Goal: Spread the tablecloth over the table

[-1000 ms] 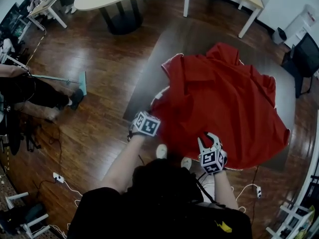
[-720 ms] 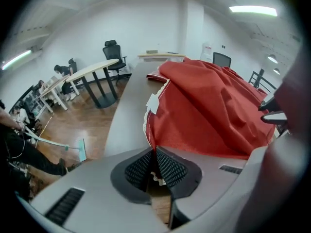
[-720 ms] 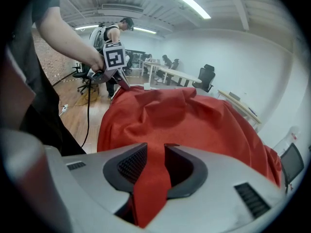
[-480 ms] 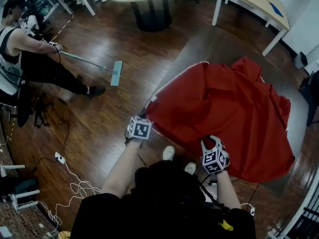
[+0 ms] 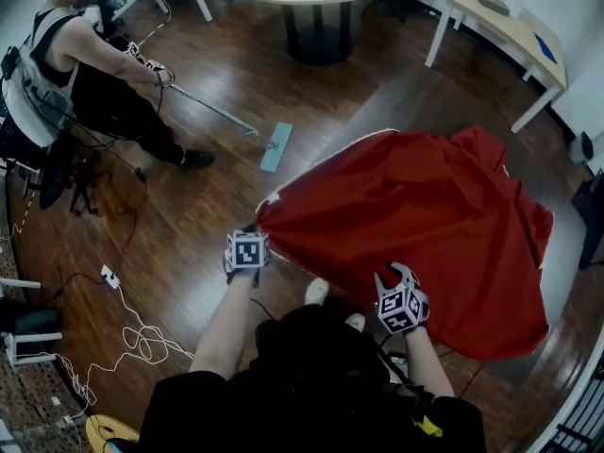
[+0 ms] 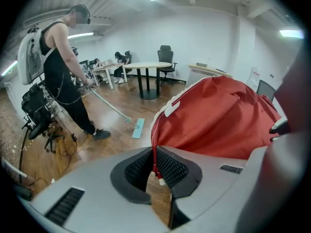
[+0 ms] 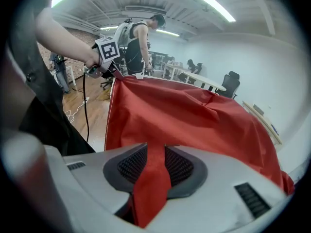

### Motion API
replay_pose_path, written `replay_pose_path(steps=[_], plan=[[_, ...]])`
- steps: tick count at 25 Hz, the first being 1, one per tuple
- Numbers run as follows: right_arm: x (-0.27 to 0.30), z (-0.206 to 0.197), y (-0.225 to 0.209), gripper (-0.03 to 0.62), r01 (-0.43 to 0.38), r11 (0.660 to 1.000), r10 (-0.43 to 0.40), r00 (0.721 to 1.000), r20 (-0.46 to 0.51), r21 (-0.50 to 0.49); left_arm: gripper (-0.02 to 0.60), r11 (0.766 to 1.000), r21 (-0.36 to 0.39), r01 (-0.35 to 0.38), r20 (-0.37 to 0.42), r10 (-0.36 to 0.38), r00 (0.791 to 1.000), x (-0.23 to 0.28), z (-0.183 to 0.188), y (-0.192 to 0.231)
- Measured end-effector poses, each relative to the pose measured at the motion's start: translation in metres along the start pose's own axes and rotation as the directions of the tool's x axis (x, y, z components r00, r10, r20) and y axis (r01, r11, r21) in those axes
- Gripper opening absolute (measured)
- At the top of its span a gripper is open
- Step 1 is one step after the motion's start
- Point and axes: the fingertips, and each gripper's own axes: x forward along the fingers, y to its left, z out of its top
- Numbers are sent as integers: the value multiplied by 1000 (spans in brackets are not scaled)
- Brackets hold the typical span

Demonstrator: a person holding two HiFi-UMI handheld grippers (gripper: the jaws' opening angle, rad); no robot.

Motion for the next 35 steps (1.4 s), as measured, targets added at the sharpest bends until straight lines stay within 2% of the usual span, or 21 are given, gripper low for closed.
replay_pose_path(steps=[3, 8, 11, 15, 17, 22, 26, 29, 31, 33, 35], plan=[[-5, -12, 5, 121, -6, 1000, 6, 1000, -6, 3, 34, 999, -32, -14, -16, 14, 1000, -1, -11, 9], [-17, -12, -2, 121, 13, 1000, -13, 1000, 0, -17, 204, 997, -37, -74, -18, 74, 997, -8, -16, 11], [-17, -22, -5, 121, 18, 1000, -18, 1000, -4, 3, 230, 992, -21, -128, 27, 128, 991, -19, -4, 10], [-21, -23, -15, 121, 35, 999, -35, 999, 4, 11, 230, 981, 43, -190, 105, 185, 977, -27, 17, 7], [-25, -24, -18, 121, 46, 999, -46, 999, 8, 14, 230, 978, 65, -200, 141, 190, 972, -33, 28, 4], [-35, -25, -31, 121, 84, 996, -84, 996, 9, 20, 230, 989, 113, -99, 190, 76, 979, -36, 52, -32], [-53, -20, -46, 121, 142, 989, -142, 990, 10, 28, 227, 985, 169, 42, 250, -83, 965, -32, 77, -90], [-66, -34, -62, 121, 221, 970, -221, 975, -9, 104, 219, 954, 251, 166, 281, -236, 930, -33, 103, -150], [-83, -50, -77, 121, 286, 944, -284, 958, -33, 164, 219, 914, 325, 243, 277, -338, 899, -37, 116, -200], [-105, -71, -93, 121, 357, 907, -352, 934, -66, 221, 219, 859, 405, 314, 260, -438, 861, -44, 124, -255], [-131, -91, -101, 121, 437, 858, -421, 900, -117, 269, 219, 780, 491, 388, 227, -545, 807, -55, 126, -311]])
